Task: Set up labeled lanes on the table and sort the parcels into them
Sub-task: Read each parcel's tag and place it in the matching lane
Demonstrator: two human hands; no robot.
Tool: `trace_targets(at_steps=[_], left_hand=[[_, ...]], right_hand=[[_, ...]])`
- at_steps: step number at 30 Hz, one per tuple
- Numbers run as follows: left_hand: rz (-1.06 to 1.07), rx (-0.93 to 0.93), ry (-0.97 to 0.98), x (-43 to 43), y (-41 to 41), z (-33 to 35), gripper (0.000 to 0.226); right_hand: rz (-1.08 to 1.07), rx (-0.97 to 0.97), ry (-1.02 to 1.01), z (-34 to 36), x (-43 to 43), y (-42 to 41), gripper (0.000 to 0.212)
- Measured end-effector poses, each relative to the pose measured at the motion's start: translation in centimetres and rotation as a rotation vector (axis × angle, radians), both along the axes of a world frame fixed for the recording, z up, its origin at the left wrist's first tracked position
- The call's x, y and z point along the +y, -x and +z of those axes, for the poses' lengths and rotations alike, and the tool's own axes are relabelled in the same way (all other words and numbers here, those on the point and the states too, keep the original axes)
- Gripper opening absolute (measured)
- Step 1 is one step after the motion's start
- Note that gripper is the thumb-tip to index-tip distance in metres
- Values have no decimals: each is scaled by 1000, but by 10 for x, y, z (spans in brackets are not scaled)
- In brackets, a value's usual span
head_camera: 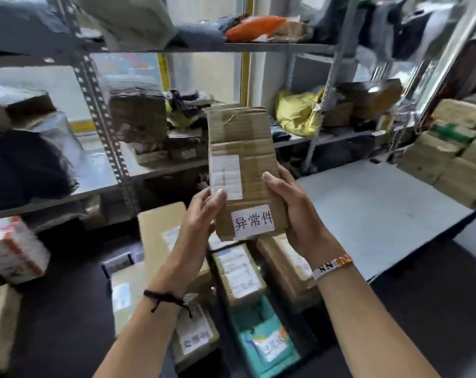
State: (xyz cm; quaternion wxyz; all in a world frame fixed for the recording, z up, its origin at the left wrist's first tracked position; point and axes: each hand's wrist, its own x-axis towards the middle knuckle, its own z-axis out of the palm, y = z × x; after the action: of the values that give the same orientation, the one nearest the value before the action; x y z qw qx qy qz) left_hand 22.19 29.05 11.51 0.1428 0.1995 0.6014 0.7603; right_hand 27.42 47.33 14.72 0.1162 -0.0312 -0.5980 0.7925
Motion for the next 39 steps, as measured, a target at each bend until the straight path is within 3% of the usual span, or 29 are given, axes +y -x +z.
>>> trace_targets(at_steps=[7,15,21,23,31,39], left_hand=[[4,-73,-45,119,-10,-6,41],[171,-215,84,167,54,-4,34],[226,-289,239,183,104,-49,49],[209,-340,262,184,110,-68,52],[167,-315,389,185,115,-67,52],[127,-303,381,178,115,-74,58]], right_hand=[[9,-91,-65,-8,111,16,39],[156,-318,-110,4,154,108,41],[114,-452,-22,-50,170,166,30],[104,-501,3,-77,170,173,36],[125,-451,32,-83,183,184,42],[81,-408,-165,-83,188,178,63]])
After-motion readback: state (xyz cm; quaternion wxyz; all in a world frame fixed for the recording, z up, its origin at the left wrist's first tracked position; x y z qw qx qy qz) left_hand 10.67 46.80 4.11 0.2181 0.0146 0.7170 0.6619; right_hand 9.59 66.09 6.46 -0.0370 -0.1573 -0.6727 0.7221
